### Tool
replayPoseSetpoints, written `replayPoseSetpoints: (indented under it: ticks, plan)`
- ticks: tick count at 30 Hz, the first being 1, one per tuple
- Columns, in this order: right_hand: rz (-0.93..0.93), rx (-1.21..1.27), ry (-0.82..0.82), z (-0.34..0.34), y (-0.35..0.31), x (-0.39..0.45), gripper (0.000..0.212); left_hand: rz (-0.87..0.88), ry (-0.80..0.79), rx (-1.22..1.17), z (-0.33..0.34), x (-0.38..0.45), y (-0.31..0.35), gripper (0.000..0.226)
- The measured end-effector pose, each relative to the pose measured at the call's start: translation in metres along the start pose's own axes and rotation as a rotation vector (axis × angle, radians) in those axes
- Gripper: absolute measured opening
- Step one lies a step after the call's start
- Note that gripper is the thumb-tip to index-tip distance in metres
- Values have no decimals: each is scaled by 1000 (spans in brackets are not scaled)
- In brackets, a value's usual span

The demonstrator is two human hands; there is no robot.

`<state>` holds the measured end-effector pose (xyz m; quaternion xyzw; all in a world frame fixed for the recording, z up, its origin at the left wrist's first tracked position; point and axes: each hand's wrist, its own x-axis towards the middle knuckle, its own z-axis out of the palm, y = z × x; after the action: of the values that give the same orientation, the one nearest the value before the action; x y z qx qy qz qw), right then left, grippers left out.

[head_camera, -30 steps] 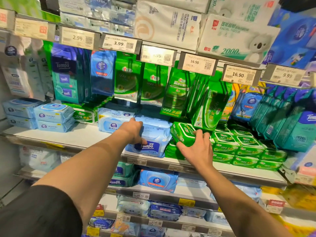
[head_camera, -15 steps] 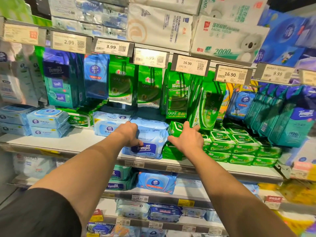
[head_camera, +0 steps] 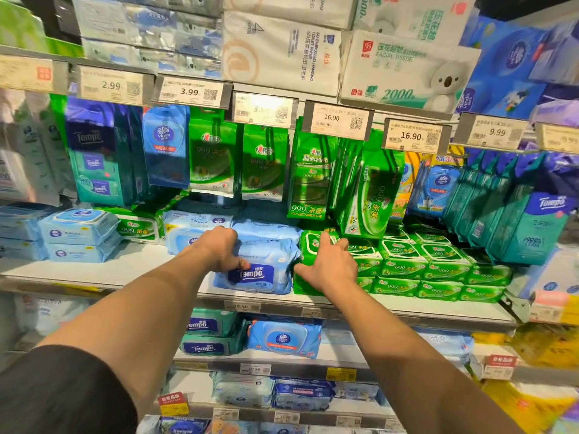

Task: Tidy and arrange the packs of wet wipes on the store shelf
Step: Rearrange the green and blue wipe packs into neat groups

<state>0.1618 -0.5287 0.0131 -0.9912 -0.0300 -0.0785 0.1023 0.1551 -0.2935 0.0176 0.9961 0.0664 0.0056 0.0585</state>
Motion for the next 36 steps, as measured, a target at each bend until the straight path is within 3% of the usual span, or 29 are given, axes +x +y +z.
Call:
replayPoseSetpoints:
  ticks: [12, 18, 24, 36]
  plan:
    - [-3, 32, 38, 28, -2, 15, 70, -38, 17, -65, 1, -10, 3, 70]
    - [20, -118, 49, 41, -6, 13, 76, -57, 26, -83, 3, -15, 7, 70]
    - [21, -127, 18, 42, -8, 15, 81, -51, -13, -45, 0, -20, 17, 86]
    - [-72, 113, -98, 27, 8, 18, 86, -42, 35, -63, 7, -22, 34, 75]
